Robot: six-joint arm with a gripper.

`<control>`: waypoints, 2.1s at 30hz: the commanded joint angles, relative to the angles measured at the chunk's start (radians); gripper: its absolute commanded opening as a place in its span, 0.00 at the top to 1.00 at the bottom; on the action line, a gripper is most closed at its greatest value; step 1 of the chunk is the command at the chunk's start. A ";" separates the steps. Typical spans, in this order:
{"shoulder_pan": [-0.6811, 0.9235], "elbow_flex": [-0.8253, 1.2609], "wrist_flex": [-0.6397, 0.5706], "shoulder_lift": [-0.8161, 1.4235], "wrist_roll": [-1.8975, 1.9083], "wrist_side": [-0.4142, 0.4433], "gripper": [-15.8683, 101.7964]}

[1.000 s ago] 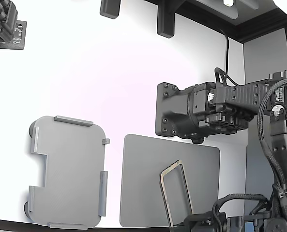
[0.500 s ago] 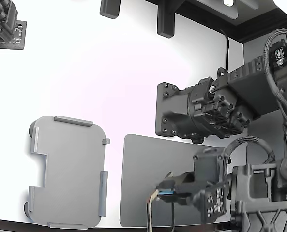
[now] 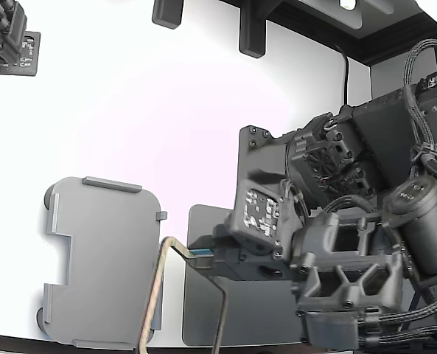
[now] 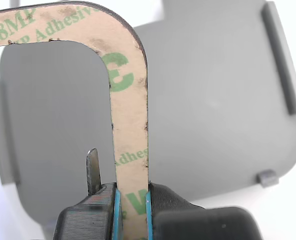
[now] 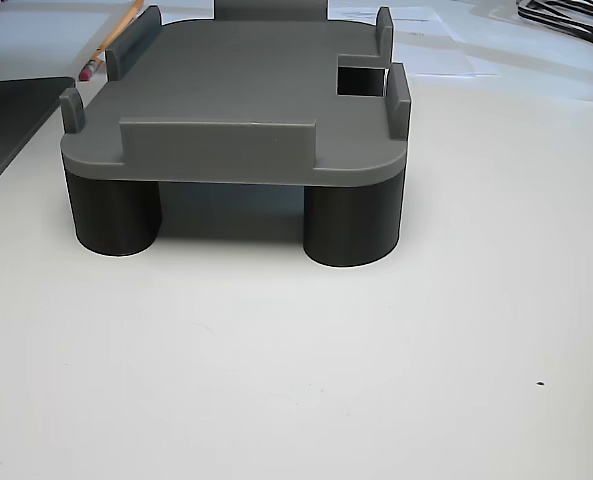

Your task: Move top rectangular frame to the holder.

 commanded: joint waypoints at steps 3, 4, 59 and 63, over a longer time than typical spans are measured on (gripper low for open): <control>-0.107 -0.284 0.147 -0.176 0.360 -0.054 0.97; -0.120 -0.345 0.184 -0.224 0.489 -0.058 0.97; -0.207 -0.325 0.219 -0.402 1.134 -0.287 0.97; -0.212 -0.319 0.219 -0.408 1.123 -0.290 0.97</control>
